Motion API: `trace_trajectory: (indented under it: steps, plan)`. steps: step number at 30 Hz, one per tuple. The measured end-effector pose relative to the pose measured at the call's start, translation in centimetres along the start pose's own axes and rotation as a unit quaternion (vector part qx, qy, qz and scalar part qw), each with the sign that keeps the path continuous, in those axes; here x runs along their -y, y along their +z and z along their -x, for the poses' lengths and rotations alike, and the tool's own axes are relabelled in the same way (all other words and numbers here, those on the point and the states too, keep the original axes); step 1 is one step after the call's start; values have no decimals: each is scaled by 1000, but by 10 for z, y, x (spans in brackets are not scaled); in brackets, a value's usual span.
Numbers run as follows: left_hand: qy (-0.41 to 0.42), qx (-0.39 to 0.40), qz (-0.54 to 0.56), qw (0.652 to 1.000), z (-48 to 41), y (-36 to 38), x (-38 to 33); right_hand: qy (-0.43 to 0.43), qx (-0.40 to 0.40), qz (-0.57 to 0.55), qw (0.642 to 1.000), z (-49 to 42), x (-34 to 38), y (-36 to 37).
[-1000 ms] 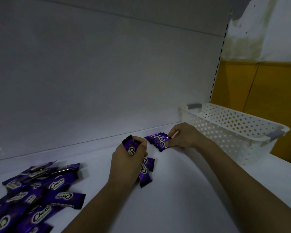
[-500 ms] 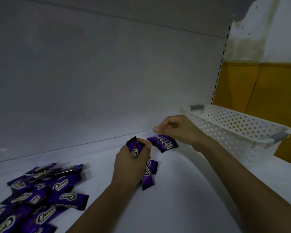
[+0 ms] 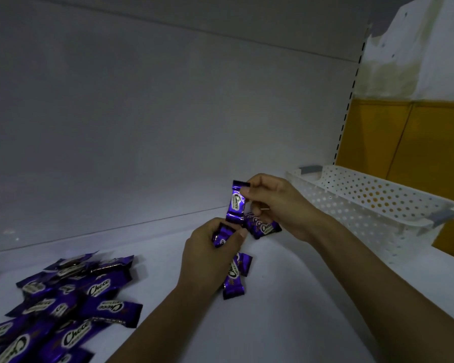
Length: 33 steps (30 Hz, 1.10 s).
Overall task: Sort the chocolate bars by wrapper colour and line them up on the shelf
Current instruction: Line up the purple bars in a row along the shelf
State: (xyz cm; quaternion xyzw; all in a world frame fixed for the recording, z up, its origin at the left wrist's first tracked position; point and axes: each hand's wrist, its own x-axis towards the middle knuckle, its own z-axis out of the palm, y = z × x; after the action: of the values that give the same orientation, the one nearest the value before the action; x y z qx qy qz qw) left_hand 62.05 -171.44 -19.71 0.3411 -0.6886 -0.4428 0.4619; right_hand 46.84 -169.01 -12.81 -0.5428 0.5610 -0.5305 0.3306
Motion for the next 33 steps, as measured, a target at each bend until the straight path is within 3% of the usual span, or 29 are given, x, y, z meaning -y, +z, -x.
trace_trajectory:
  steps: [5,11,15,17,21,28,33]
  plan:
    - [10,-4,-7,1000,-2,-1,2,104,-13,-22,994,-3,-7,-7]
    - [22,-7,-3,1000,-2,0,2,92,-52,44,993,-2,-12,-21]
    - [18,-8,9,1000,-1,0,2,63,-18,-120,991,-2,-7,-24]
    - [16,-6,12,1000,-1,0,3,43,3,-145,988,-2,-5,-25]
    - [13,-4,12,1000,0,1,4,0,32,-61,998,-1,-7,-28]
    - [14,-7,15,1000,-1,1,3,13,87,-30,996,1,-7,-30]
    - [21,-7,16,1000,-1,-1,3,12,63,25,998,1,-4,-24]
